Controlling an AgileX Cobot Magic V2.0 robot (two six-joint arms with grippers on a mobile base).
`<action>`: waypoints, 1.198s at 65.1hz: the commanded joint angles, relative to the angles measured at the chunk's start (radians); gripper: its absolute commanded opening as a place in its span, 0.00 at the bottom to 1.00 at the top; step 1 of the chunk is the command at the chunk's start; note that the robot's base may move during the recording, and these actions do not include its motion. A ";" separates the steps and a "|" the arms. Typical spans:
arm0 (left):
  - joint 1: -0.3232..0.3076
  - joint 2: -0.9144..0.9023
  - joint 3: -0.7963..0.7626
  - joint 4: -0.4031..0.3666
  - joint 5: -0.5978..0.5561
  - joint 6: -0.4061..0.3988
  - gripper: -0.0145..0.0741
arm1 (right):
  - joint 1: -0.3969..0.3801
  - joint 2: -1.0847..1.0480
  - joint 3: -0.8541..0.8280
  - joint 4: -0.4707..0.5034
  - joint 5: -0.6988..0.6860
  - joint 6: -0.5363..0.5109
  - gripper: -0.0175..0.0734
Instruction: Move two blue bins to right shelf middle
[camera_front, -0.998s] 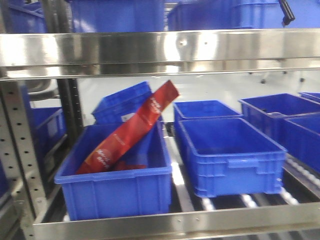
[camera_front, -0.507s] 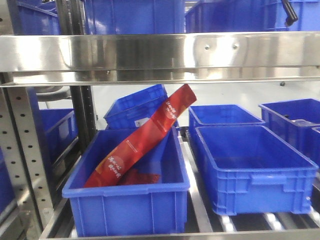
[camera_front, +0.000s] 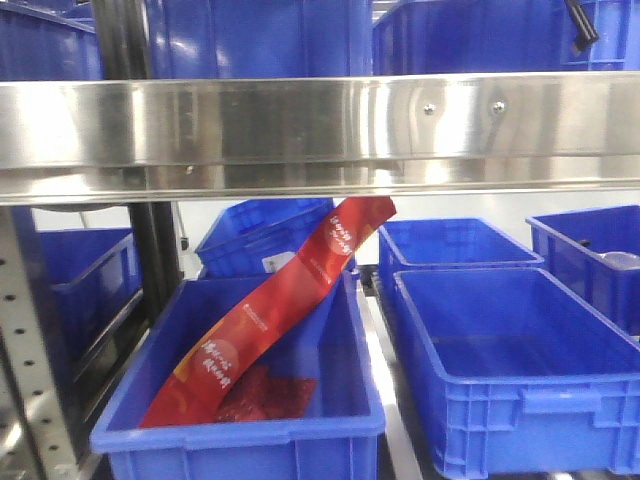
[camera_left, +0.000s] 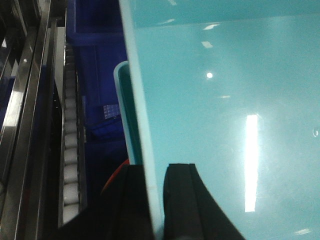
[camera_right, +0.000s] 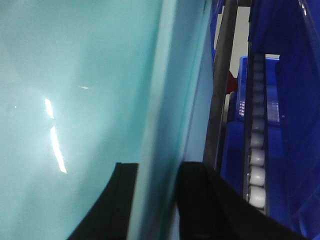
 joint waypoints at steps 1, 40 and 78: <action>0.001 -0.018 -0.011 -0.006 -0.049 0.015 0.04 | -0.001 -0.023 -0.018 0.005 -0.099 -0.002 0.02; 0.001 -0.018 -0.011 -0.006 -0.049 0.015 0.04 | -0.001 -0.023 -0.018 0.005 -0.099 -0.002 0.02; 0.001 -0.018 -0.011 -0.006 -0.049 0.015 0.04 | -0.001 -0.023 -0.018 0.005 -0.099 -0.002 0.02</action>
